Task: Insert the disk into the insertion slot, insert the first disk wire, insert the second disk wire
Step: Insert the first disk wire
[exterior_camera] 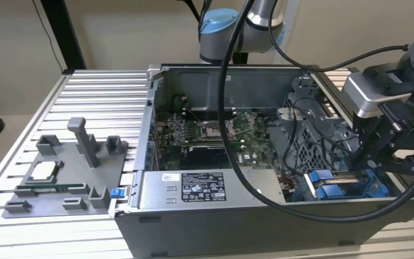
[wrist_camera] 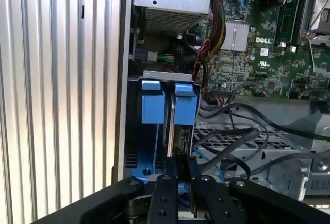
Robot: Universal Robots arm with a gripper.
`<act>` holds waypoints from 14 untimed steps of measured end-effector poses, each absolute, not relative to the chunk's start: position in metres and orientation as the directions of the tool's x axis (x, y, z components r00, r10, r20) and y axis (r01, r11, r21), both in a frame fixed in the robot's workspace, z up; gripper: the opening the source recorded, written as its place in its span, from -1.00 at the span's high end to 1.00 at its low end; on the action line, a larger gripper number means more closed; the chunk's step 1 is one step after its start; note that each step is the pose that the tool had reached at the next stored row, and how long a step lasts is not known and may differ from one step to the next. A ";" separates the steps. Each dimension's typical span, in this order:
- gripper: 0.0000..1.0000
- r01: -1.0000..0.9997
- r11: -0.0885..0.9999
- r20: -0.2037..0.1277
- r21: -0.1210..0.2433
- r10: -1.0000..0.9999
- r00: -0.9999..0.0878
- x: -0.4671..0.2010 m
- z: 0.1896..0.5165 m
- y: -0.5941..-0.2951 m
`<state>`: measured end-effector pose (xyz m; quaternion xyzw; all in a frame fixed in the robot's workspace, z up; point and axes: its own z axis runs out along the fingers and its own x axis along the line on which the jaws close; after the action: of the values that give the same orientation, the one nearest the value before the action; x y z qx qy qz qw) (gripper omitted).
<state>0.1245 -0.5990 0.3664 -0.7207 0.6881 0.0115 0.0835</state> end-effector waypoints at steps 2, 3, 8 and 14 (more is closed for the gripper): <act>1.00 -0.994 -0.039 -0.132 -0.097 -0.990 0.052 0.127 0.365 -0.599; 1.00 -0.995 -0.039 -0.132 -0.093 -0.990 0.051 0.129 0.364 -0.599; 1.00 -0.996 -0.039 -0.134 -0.074 -0.990 0.049 0.138 0.359 -0.600; 1.00 -0.998 -0.039 -0.137 -0.050 -0.989 0.045 0.145 0.355 -0.601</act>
<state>0.1451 -0.6009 0.3547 -0.7200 0.6901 0.0324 0.0657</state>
